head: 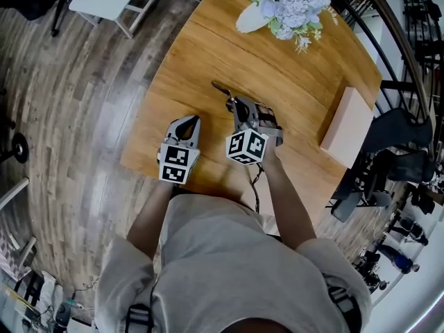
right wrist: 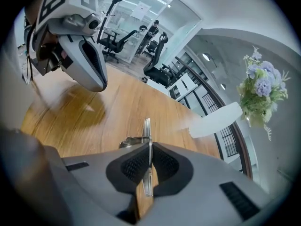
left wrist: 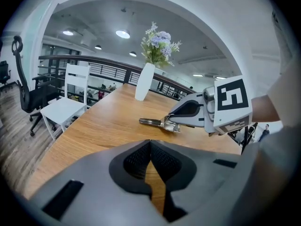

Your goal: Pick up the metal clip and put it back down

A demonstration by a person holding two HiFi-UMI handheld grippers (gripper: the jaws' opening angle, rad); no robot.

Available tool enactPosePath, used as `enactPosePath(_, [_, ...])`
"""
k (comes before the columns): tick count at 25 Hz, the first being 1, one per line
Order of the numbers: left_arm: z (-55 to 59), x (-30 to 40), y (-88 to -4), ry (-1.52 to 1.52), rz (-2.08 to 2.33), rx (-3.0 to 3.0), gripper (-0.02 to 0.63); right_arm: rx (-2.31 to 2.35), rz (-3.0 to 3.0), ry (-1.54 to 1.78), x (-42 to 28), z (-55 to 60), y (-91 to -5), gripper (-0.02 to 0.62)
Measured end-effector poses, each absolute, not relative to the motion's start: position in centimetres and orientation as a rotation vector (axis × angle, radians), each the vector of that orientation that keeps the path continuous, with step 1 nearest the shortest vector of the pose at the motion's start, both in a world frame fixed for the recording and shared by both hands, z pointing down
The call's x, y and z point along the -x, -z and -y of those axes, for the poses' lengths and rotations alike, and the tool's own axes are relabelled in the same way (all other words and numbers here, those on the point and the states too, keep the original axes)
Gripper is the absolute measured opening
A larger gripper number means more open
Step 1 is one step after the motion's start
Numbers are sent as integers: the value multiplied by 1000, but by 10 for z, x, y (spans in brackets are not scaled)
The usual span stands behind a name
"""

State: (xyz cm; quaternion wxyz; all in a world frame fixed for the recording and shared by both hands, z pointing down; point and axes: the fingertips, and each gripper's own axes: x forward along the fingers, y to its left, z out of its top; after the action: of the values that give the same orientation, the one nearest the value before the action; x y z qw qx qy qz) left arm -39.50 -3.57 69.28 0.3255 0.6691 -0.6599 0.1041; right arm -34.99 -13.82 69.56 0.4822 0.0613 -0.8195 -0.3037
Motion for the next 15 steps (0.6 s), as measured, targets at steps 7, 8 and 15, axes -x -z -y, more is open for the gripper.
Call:
enactPosePath(7, [37,393,-693,-289,1716,-1765,23,-177,1976,764,346,140,-700,29])
enactPosePath(8, [37,393,-693,-291,1713,-1767,23,-184,1972,766,345,141,-701,29])
enactPosePath(15, [37,388,-694,-298,1704,-1763,23,-194,1975,733,338,136,-709,31])
